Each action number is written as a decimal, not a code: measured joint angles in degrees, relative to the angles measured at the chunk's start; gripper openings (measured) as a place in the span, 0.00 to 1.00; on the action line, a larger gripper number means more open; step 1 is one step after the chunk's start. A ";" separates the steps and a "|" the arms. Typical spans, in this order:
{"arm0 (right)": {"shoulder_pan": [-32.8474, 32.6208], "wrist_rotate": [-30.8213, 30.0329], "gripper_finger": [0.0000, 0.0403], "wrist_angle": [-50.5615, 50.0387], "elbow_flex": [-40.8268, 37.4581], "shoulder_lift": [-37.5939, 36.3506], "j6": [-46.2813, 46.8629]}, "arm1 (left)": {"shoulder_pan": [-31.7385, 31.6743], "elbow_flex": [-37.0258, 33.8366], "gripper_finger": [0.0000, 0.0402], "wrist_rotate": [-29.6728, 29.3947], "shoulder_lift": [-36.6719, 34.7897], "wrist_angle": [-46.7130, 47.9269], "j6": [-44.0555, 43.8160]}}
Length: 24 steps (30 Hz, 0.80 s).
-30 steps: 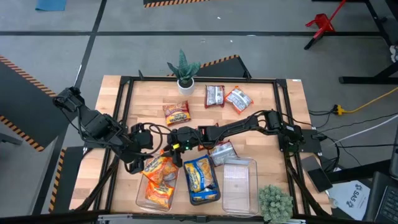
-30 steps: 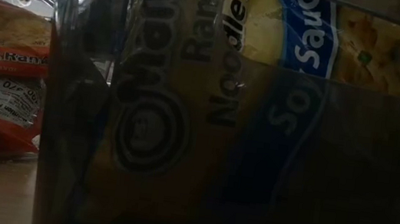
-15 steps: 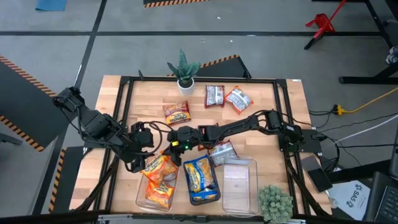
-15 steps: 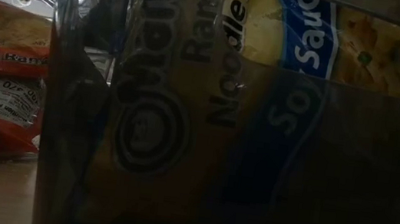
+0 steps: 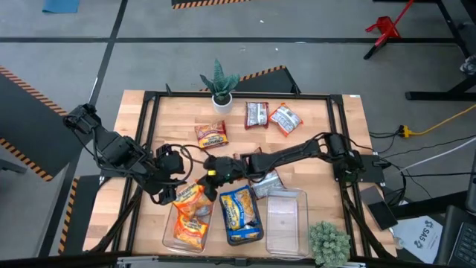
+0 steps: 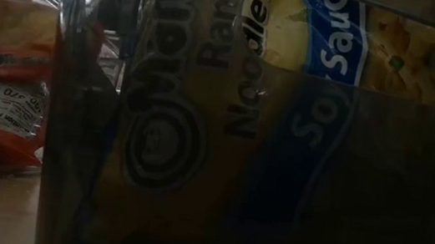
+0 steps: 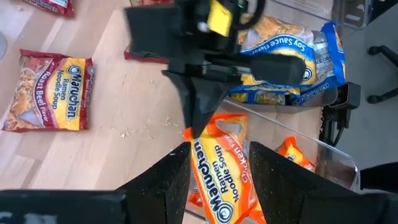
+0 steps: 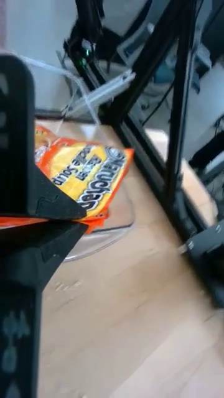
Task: Sort Maruchan noodles
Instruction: Put the orange noodle pack into the left transparent bin
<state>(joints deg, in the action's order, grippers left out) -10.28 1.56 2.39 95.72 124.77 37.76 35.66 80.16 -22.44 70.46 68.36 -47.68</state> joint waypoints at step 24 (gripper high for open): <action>-8.28 -9.53 0.10 -6.14 -0.02 -1.94 9.52 | 4.68 -0.24 0.39 -1.24 0.00 0.17 2.69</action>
<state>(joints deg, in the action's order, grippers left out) -18.56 -7.97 -3.74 95.70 122.83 47.28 40.34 79.92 -23.68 70.46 68.53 -44.99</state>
